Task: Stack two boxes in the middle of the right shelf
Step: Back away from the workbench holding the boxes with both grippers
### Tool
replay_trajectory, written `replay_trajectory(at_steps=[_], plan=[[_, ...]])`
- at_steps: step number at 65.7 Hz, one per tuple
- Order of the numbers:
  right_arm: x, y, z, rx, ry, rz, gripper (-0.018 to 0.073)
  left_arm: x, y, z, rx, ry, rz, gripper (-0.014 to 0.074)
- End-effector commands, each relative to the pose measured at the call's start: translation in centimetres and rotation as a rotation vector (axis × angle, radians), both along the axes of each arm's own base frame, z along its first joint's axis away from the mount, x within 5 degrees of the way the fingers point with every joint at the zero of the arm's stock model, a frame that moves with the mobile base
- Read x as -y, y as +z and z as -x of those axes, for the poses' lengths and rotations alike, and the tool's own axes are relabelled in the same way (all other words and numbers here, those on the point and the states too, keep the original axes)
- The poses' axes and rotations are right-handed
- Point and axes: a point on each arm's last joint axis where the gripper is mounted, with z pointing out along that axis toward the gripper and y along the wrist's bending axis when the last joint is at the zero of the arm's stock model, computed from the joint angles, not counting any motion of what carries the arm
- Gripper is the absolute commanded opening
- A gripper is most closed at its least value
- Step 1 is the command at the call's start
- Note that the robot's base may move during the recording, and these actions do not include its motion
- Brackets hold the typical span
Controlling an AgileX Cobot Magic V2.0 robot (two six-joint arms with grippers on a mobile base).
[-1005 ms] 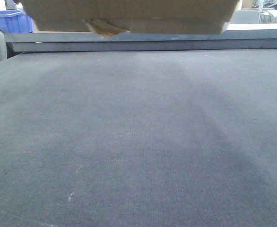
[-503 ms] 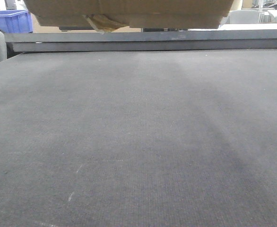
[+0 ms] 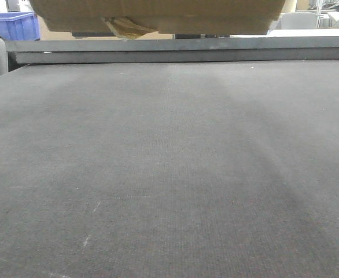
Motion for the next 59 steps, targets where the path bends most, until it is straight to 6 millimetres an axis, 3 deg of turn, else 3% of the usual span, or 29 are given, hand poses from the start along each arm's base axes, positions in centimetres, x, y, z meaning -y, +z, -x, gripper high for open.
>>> replay_trajectory(at_steps=[1, 59], plan=[[0.61, 1.73, 0.44, 0.101, -0.007, 0.021, -0.0154, -0.79, 1.18, 0.6, 0.053, 0.023, -0.039, -0.0111], [0.61, 1.73, 0.44, 0.101, -0.007, 0.021, -0.0154, -0.79, 1.18, 0.6, 0.053, 0.023, -0.039, -0.0111]])
